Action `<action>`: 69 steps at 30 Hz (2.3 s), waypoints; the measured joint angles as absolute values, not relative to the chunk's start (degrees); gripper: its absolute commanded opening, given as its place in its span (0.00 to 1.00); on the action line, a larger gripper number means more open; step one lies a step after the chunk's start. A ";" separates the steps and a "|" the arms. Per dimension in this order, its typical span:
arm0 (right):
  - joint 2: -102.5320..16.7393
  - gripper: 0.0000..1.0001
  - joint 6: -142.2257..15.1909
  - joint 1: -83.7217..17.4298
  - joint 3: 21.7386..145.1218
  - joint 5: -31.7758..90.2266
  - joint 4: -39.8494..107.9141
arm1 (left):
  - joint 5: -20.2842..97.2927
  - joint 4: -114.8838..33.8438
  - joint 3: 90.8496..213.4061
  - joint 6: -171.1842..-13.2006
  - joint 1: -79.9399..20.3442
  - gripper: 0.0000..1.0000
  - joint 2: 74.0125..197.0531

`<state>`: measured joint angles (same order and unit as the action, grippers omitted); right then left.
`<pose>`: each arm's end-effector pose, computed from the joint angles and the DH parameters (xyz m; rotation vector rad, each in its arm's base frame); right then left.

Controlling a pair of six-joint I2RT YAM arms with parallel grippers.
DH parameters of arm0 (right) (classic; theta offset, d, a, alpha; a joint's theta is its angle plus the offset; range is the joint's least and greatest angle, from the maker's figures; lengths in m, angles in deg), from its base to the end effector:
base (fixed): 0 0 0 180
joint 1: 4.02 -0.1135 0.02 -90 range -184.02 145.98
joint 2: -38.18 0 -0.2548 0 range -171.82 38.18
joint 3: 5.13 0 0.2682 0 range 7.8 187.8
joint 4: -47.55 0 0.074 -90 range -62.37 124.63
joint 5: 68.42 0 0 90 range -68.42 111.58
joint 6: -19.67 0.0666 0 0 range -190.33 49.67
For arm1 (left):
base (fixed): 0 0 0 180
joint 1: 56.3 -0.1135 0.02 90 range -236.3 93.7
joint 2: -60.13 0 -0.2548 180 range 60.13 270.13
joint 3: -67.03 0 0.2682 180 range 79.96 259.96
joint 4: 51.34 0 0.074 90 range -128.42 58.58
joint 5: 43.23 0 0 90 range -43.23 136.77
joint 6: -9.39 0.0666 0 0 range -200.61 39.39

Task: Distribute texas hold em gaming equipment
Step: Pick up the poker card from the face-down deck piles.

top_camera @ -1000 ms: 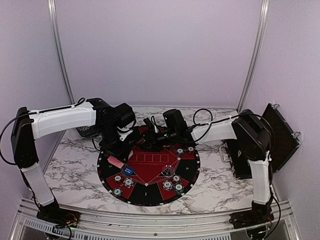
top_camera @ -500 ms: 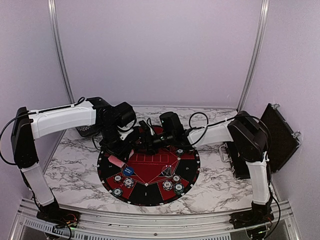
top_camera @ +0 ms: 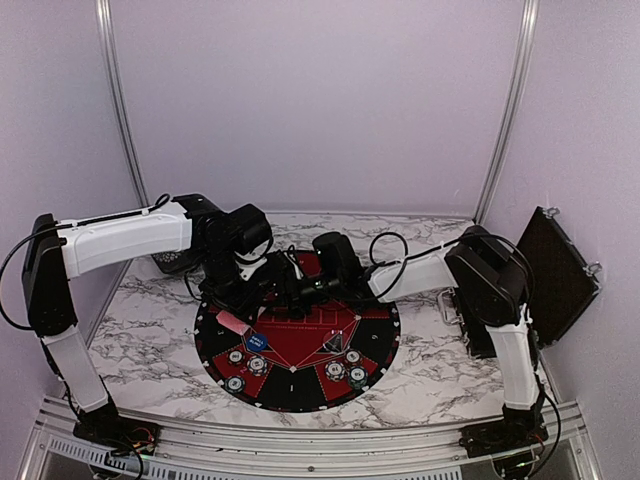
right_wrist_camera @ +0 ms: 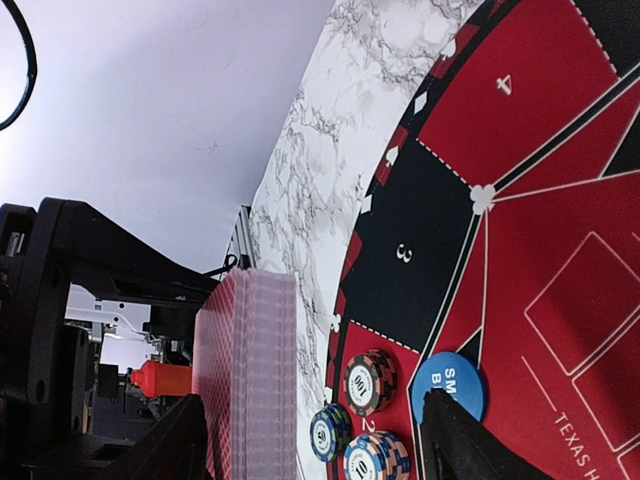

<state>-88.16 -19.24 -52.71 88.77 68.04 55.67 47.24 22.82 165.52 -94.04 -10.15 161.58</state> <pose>0.2981 0.4124 0.1255 -0.5956 2.3394 1.7917 0.2566 -0.2663 0.2123 0.8264 2.8199 -0.1543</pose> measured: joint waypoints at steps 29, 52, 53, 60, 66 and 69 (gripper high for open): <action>-89.54 0.62 -19.57 -52.62 91.21 67.36 55.10 | 47.28 22.90 165.52 -94.04 -10.15 0.53 161.34; -88.23 0.61 -19.61 -51.87 89.62 66.25 55.16 | 47.28 22.93 165.52 -94.07 -10.10 0.53 161.20; -88.23 0.61 -19.61 -51.85 89.62 66.25 55.16 | 47.28 22.93 165.52 -94.07 -10.10 0.53 161.18; -87.18 0.62 -19.46 -51.83 88.83 66.21 55.56 | 47.26 22.95 165.52 -94.07 -10.10 0.53 160.70; -87.04 0.67 -19.11 -52.25 88.74 66.73 56.15 | 47.26 22.93 165.52 -94.04 -10.10 0.53 160.40; -87.04 0.67 -18.80 -52.55 88.74 67.15 56.54 | 47.26 22.93 165.52 -94.04 -10.10 0.53 160.40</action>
